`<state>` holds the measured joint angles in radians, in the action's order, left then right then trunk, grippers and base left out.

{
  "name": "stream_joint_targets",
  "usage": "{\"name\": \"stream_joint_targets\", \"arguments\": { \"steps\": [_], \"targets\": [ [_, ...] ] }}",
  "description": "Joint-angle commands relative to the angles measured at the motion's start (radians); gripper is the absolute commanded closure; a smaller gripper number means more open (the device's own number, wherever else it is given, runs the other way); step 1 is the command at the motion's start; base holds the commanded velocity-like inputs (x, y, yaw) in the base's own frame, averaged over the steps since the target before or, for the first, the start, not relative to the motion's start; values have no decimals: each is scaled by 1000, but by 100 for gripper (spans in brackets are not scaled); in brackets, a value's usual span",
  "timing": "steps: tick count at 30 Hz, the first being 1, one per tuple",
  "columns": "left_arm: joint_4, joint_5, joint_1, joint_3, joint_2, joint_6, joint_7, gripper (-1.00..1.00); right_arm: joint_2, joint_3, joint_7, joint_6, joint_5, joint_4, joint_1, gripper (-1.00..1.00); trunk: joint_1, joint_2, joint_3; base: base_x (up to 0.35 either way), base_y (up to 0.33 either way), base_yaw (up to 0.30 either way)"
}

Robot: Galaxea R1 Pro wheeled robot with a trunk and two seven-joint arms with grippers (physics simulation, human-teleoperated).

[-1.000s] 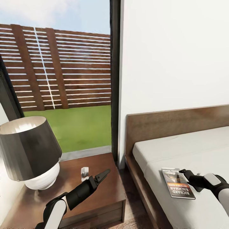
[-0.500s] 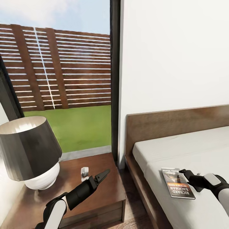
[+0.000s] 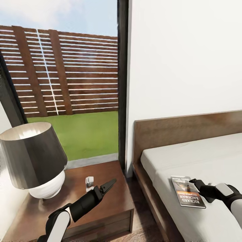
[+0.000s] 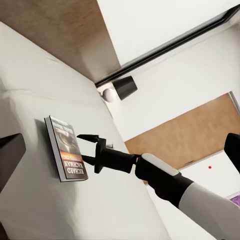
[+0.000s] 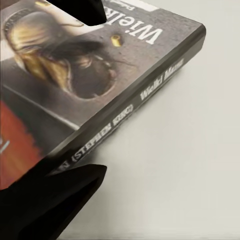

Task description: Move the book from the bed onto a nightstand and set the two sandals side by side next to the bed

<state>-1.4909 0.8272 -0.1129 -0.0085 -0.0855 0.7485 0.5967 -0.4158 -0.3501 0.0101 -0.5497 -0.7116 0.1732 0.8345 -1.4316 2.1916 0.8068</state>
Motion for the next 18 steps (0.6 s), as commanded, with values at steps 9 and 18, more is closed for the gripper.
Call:
{"name": "stream_joint_targets", "arguments": {
  "steps": [9, 18],
  "targets": [
    [0, 4, -1, 1, 0, 6, 0, -100, 0, -1, 2, -6, 0, 0, 0, -100, 0, 0, 1, -15, 10, 0],
    [0, 4, -1, 1, 0, 6, 0, -100, 0, -1, 2, -6, 0, 0, 0, -100, 0, 0, 1, -2, 1, 0]
  ]
}}
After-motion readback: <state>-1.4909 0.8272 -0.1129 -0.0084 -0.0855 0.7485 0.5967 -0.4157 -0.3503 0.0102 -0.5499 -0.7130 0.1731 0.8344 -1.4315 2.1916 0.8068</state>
